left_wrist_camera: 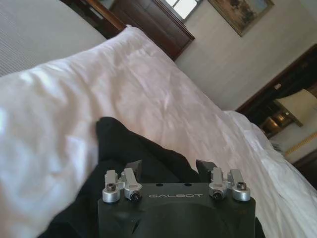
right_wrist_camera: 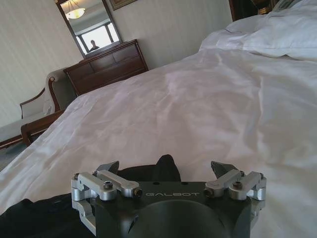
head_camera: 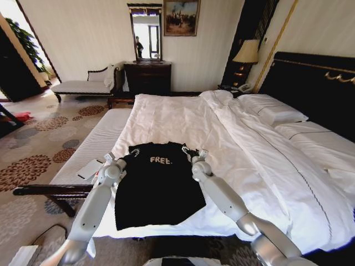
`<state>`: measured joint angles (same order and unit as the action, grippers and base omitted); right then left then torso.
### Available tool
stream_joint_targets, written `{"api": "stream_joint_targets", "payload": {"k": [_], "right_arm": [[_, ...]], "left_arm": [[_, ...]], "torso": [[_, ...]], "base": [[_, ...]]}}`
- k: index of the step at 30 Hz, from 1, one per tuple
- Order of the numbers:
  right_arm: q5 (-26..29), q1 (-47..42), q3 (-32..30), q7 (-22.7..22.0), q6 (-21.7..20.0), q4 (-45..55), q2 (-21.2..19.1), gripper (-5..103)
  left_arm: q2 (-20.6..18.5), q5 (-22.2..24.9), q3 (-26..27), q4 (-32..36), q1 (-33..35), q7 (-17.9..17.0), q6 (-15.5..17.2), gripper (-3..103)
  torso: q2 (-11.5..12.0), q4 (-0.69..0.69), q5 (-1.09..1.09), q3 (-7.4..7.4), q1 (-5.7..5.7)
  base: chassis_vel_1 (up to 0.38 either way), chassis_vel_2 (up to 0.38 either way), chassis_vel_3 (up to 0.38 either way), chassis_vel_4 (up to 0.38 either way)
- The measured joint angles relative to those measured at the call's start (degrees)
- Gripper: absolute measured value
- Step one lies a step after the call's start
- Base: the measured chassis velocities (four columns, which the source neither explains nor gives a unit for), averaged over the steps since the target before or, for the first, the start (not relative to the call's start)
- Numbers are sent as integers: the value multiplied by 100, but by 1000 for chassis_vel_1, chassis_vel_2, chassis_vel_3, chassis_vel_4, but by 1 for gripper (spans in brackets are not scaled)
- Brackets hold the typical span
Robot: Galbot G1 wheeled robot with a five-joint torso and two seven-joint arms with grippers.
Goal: Fold the clothes on the bed.
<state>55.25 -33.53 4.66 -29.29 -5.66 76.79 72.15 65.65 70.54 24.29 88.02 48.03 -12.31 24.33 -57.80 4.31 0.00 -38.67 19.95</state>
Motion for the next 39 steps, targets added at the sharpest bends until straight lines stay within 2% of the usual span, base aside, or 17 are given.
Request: {"api": "stream_joint_targets", "payload": {"k": [2, 4, 7, 9, 10, 12, 14, 16, 17, 20, 29, 30, 37, 39], "right_arm": [[-1, 14, 16, 0, 0, 1, 7, 100], [-1, 15, 19, 0, 0, 3, 7, 100], [1, 22, 25, 1, 0, 48, -7, 100], [2, 21, 25, 2, 0, 53, -9, 100], [2, 20, 25, 1, 0, 57, -11, 100], [2, 10, 31, -4, 0, 81, -15, 100], [3, 7, 35, -9, 0, 91, -17, 100], [6, 1, 35, -24, -2, 127, -29, 100], [6, 1, 35, -24, -2, 127, -29, 100], [10, -9, 15, -39, -5, 140, -48, 100], [8, -35, -38, -41, -8, 121, -60, 100], [5, -36, -39, -41, -8, 112, -57, 100], [-2, -41, -47, -42, -8, 99, -52, 100], [-1, -41, -61, -42, -9, 101, -74, 100]], "left_arm": [[-3, 18, 133, -150, -36, -72, 55, 74], [-5, 29, 167, -190, -56, -84, 67, 74], [-22, 273, 377, -614, -310, -86, 236, 90], [-18, 310, 397, -734, -385, -69, 277, 90], [-1, 345, 415, -906, -494, -46, 322, 96], [78, 345, 415, -1528, -809, 28, 422, 100], [107, 295, 400, -1711, -897, 94, 437, 100], [201, 71, 375, -2262, -1181, 298, 420, 100], [201, 71, 375, -2262, -1181, 298, 420, 100], [311, -95, 336, -2850, -1553, 545, 296, 100], [583, -376, 272, -3449, -1987, 914, -33, 100], [651, -415, 273, -3549, -2064, 959, -85, 103], [937, -683, 279, -3918, -2304, 1047, -171, 96], [986, -789, 281, -4031, -2351, 1073, -177, 101]], "torso": [[0, -1, -1, 0, 0], [0, -1, -2, 0, 0], [0, 0, 0, 0, 0], [0, 0, 0, 0, 0], [0, -1, 0, 0, 0], [0, 1, 0, 0, 0], [0, 1, -1, -1, 1], [1, 0, 0, -1, 1], [1, 0, 0, -1, 1], [1, 1, 1, -1, 1], [2, 0, 1, -1, 1], [1, 0, 0, -1, 1], [1, 1, 1, -1, 2], [1, 1, 1, -1, 1]], "base": [[0, 0, 0, 0], [0, 0, 0, 0], [0, 0, 0, 0], [0, 0, 0, 0], [0, 0, 0, 0], [0, 0, 0, 0], [0, 0, 0, 0], [0, 0, 0, 0], [0, 0, 0, 0], [0, 0, 0, 0], [0, 0, 0, 0], [0, 0, 0, 0], [0, 0, 0, 0], [0, 0, 0, 0]]}}
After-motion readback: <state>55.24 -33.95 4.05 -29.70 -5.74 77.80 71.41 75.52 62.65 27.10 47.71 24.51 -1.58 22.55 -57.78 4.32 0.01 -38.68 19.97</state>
